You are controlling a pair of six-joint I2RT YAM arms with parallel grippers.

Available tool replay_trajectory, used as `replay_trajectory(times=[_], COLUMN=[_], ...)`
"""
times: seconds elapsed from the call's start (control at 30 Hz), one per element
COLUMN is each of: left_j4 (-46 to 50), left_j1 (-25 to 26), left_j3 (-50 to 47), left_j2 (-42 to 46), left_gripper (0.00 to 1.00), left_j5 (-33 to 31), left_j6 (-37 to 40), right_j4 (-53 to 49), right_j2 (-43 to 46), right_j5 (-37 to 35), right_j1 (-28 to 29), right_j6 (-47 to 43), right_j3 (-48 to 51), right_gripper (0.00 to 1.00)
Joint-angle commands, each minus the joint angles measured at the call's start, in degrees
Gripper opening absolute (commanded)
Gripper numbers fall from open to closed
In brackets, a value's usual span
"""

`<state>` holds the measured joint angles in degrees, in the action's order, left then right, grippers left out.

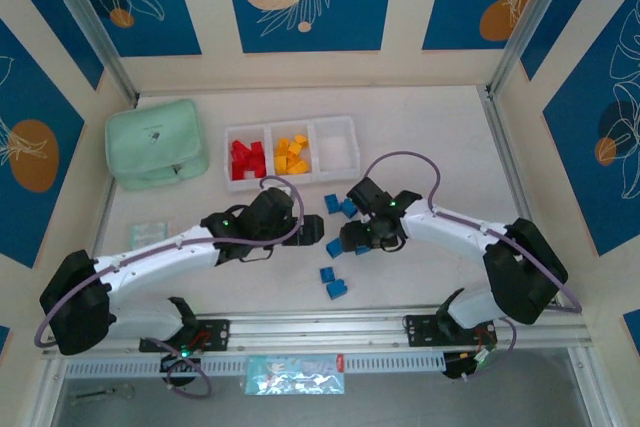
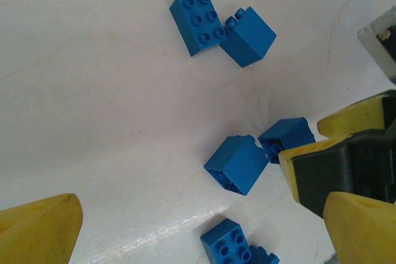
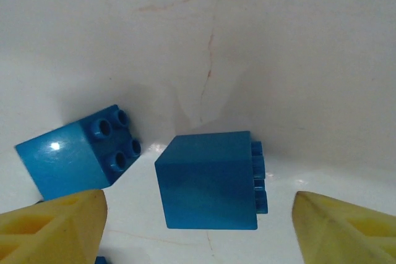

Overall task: Sort the legos into containers by color
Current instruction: Pick up the lego from the bottom-center of the table.

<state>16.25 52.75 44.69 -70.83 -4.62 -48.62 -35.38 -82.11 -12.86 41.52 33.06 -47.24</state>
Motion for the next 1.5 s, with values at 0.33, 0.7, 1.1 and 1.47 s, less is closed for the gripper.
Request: replay_trajectory(times=[0.33,0.7,1.1,1.47], left_j4=[-1.0,-1.3,1.3,5.9], left_j1=[0.6,0.7,0.5,-1.2], left_j3=[-2.2,-2.2,0.7,6.3], left_j2=[2.0,1.9,2.2,3.5], left_gripper=[0.99,0.99,0.99,0.99], left_j5=[-3.5,-3.6,-4.7,-7.5], left_j6=[-3.0,-3.5,-1.0,4.4], right_j4=[0.5,1.3,-0.2,-0.3], right_j2=[-5.0,-6.0,-2.7,-1.7], right_j5=[-4.3,-5.4,-5.8,-7.6], right_j1=[0.3,0.2,0.1,-3.7], right_j6=[-1.3,-2.6,-3.6,-7.9], right_j3=[-1.5,-2.2,-2.9,-13.2], right_gripper=[0.68,0.55,0.42,0.42])
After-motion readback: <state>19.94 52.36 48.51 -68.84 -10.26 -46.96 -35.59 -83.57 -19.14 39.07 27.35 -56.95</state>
